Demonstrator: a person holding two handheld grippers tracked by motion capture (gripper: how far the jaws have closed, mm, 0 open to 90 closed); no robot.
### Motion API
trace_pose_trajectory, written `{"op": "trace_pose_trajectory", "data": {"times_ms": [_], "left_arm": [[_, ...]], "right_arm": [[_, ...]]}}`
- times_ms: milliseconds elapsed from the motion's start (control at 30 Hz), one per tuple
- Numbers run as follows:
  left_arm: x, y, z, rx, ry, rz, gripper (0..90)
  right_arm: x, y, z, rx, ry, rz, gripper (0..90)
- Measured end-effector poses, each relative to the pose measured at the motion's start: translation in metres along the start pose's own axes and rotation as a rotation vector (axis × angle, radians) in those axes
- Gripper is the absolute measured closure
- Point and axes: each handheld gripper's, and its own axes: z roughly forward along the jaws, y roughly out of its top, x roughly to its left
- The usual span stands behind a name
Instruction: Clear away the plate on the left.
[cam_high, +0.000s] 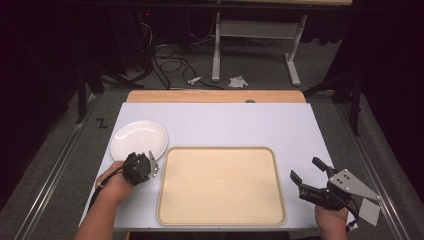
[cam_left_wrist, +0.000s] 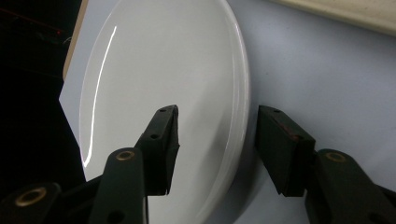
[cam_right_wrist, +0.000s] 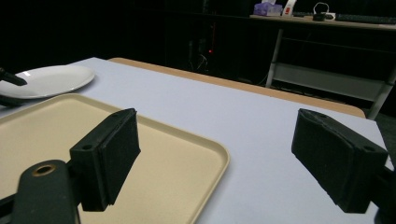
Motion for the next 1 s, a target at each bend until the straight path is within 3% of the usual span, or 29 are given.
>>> {"op": "trace_pose_trajectory", "data": {"times_ms": [300,567,600,667,767,900,1000], "left_arm": [[0.003,0.0,0.004,0.003,0.012,-0.009,49.7],[0.002,0.004,0.006,0.014,0.012,0.048,52.9],[0.002,0.004,0.005,0.025,0.01,0.063,54.0],[0.0,0.004,0.006,0.017,0.0,0.047,56.5],[-0.001,0.005,0.006,0.027,-0.004,0.061,62.7],[-0.003,0.006,0.007,0.03,-0.02,0.06,74.6],[-0.006,0.007,0.007,0.039,-0.002,0.095,78.5]], "right_arm": [[-0.001,-0.001,0.0,0.004,0.0,0.002,16.1],[-0.003,-0.002,-0.001,0.0,-0.005,0.011,16.1],[-0.003,-0.002,-0.001,0.001,-0.005,0.016,16.1],[-0.003,-0.002,-0.001,-0.001,-0.004,0.013,16.1],[-0.003,-0.002,-0.001,0.003,-0.002,0.012,16.1],[-0.004,-0.002,0.0,0.0,0.001,0.011,16.1],[-0.004,-0.003,0.0,0.004,0.001,0.016,16.2]]}}
